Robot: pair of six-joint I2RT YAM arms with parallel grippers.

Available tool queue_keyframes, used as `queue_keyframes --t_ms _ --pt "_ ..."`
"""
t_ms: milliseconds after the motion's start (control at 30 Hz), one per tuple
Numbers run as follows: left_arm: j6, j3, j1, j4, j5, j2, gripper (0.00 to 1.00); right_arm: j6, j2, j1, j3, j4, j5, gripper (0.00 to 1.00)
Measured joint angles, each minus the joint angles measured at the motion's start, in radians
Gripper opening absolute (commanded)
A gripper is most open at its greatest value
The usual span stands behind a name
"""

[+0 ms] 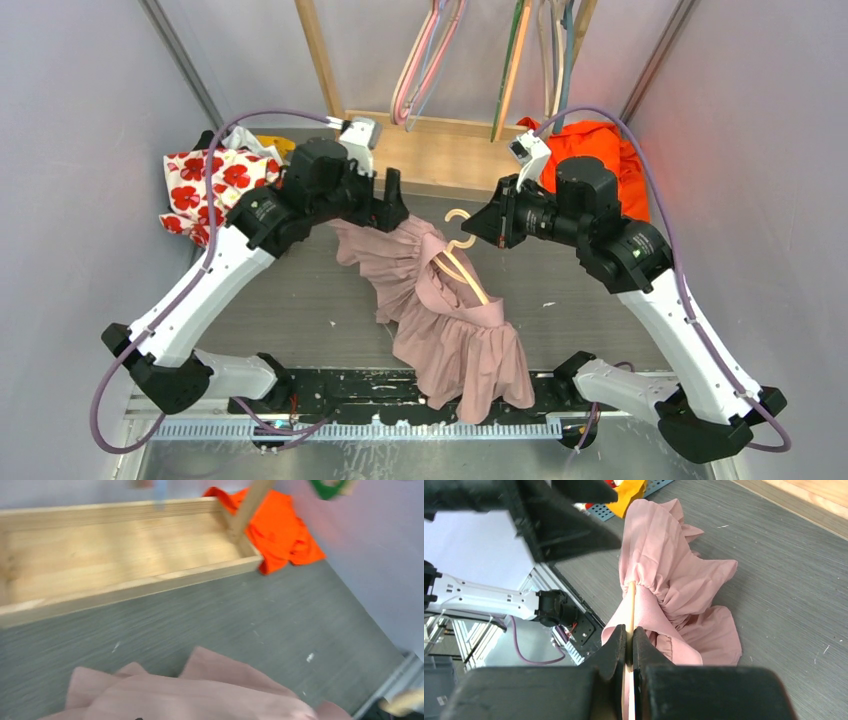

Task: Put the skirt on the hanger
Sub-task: Adjust the skirt on the hanger.

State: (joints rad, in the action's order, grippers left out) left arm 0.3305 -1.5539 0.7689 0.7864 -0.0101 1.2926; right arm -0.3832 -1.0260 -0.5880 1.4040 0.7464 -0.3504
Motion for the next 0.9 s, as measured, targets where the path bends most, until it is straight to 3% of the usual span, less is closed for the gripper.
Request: queue_keyframes --t_ms 100,233,300,367,467,533,667,767,800,900 --pt "0.035 0.017 -0.088 0.030 -0.003 -0.004 1.00 0.016 0.000 0.000 0.025 0.021 -0.021 0.01" --pt "0.052 0.040 -0.092 0.064 -0.022 -0.005 0.98 0.026 0.000 0.000 0.047 0.042 -0.049 0.01" --pt "0.052 0.053 -0.090 0.071 -0.035 -0.005 0.89 0.030 0.000 0.000 0.051 0.049 -0.054 0.01" --pt "0.053 0.073 -0.090 0.072 -0.044 -0.006 0.67 0.035 0.000 0.000 0.054 0.056 -0.058 0.01" --pt "0.052 0.108 -0.092 0.083 -0.049 -0.006 0.42 0.038 0.001 0.000 0.064 0.060 -0.063 0.01" --pt "0.056 0.124 -0.100 0.091 -0.052 -0.006 0.31 0.038 0.005 0.000 0.068 0.060 -0.065 0.01" --pt "0.055 0.158 -0.127 0.096 -0.058 -0.006 0.19 0.038 0.026 0.000 0.071 0.060 -0.066 0.01" --pt "0.056 0.196 -0.158 0.092 -0.064 -0.006 0.18 0.039 0.043 0.000 0.080 0.060 -0.066 0.01" --pt "0.056 0.210 -0.171 0.090 -0.066 -0.006 0.23 0.040 0.047 0.000 0.082 0.061 -0.066 0.01" --pt "0.052 0.255 -0.204 0.082 -0.070 -0.014 0.61 0.042 0.058 0.000 0.095 0.068 -0.066 0.01"
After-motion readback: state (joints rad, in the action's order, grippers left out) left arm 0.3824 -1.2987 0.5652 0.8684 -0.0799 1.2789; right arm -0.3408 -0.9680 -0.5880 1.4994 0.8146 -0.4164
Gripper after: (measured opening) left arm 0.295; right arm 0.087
